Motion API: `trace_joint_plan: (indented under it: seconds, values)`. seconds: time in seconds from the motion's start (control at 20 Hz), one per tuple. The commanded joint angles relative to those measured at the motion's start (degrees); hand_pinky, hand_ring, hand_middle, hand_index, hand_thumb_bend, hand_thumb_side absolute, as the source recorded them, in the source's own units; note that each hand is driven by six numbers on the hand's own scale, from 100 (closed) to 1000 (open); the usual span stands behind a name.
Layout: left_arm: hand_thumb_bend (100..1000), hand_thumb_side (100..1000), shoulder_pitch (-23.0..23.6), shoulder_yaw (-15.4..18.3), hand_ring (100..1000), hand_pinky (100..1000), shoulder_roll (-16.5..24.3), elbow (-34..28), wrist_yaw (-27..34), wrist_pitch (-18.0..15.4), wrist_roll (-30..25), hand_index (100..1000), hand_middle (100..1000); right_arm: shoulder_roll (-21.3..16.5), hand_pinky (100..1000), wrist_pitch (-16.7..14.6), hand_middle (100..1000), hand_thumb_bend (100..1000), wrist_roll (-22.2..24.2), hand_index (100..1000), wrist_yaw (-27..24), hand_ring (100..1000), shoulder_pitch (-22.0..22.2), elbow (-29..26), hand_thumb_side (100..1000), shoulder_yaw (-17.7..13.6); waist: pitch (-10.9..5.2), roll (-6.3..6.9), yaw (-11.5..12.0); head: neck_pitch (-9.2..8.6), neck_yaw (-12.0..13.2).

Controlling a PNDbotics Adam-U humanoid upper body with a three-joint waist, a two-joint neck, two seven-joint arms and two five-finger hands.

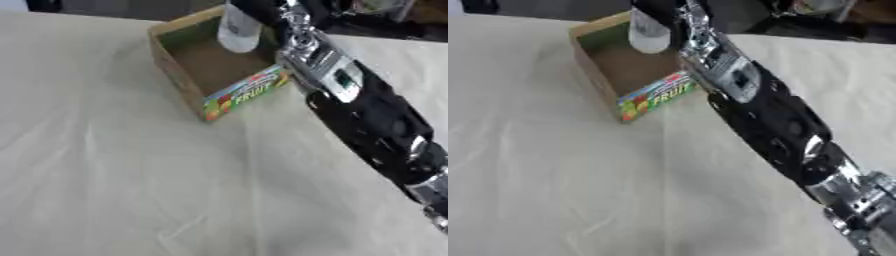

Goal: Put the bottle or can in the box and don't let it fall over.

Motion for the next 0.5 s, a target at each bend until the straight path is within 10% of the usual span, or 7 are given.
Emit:
trace_joint_plan:
  seconds: [0.05, 0.5]
  values:
    - [478, 350, -1.16, -0.02, 650, 1000, 1.50, -1.19, 0.56, -0.58, -0.14, 716, 716, 0.22, 1000, -2.99, 1000, 100, -0.70, 380, 1.12, 1000, -2.33, 4.23, 425, -0.37, -0.63, 0.17, 0.50, -0.39, -1.68]
    - [476, 348, -2.48, -0.20, 651, 1000, 1.40, -1.19, 0.84, -0.86, -0.50, 716, 715, -0.35, 1000, -9.47, 1000, 100, -0.61, 416, 3.18, 1000, -4.29, 11.58, 422, -1.34, 0.38, -0.81, 2.82, -1.76, -3.83]
